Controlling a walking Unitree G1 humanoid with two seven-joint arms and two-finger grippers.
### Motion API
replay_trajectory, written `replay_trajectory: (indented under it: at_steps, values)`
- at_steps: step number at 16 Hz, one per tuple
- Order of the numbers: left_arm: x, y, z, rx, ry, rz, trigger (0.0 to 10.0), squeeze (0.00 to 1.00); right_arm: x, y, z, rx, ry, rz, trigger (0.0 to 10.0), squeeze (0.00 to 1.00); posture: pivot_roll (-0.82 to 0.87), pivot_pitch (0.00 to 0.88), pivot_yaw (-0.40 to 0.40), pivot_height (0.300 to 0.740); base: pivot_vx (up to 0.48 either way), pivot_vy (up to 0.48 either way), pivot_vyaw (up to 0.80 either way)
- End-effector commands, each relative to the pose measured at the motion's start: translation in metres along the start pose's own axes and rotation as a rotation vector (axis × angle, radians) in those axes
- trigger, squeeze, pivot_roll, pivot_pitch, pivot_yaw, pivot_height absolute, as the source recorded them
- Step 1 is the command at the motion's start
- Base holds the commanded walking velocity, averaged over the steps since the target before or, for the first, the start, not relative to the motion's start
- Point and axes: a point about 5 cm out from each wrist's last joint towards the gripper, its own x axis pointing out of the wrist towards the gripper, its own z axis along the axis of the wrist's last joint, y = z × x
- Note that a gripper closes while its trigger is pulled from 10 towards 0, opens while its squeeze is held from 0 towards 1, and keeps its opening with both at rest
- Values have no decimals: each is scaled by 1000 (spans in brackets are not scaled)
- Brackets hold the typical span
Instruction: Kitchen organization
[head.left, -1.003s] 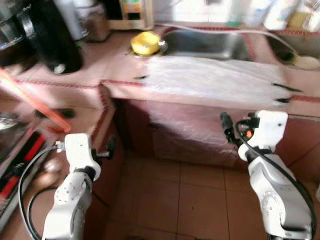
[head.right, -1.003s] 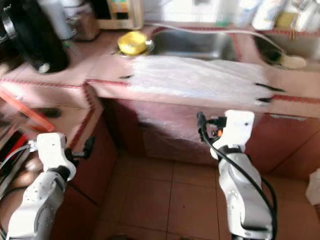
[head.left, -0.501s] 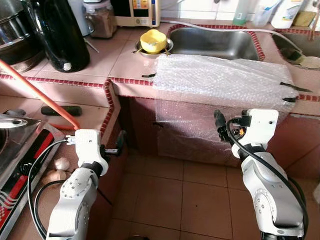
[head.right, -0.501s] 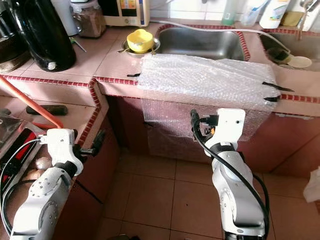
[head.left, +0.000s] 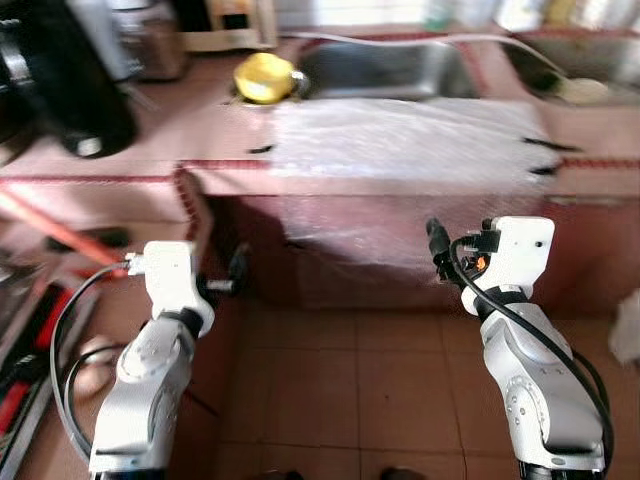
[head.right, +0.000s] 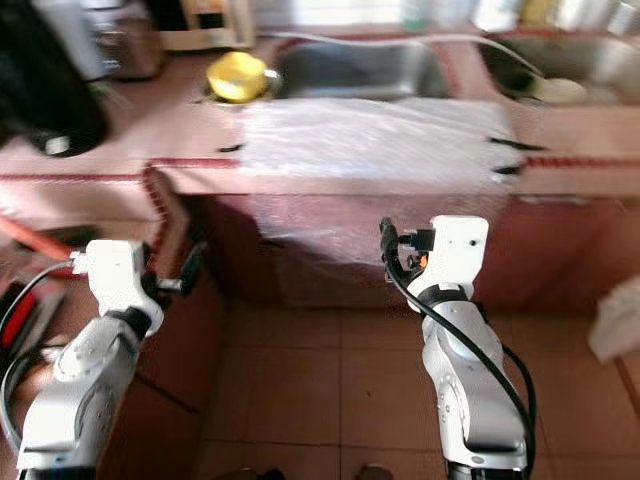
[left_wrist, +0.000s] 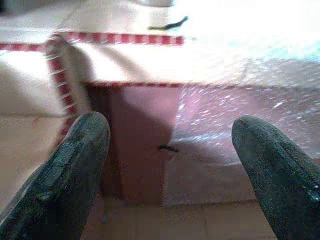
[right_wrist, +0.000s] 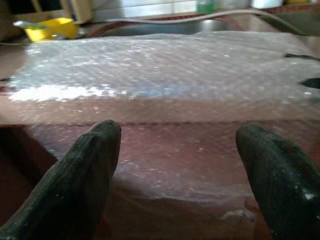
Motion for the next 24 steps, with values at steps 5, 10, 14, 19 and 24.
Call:
replay_trajectory:
  at_steps: [5,10,14,19,24]
  values:
    - [5,-1,-3,-39,-4,21,10000,0,9,12,8,-2,-42,50,10000,0,-53,132,48,740,0,-122,-301]
    - [7,-2,-5,-43,2,19,10000,0,10,14,9,-9,-49,59,10000,0,-63,133,52,740,0,-325,0]
    - [8,-4,-6,-42,2,14,10000,0,8,14,7,11,-40,71,10000,0,-69,136,53,740,0,-303,0]
    - [9,-2,-4,-38,-18,45,10000,0,4,31,3,-14,-9,177,10000,0,-71,140,44,740,0,0,0]
    - [8,-4,5,-43,-60,29,10000,0,6,26,12,-59,-29,153,10000,0,-75,141,43,740,0,0,0]
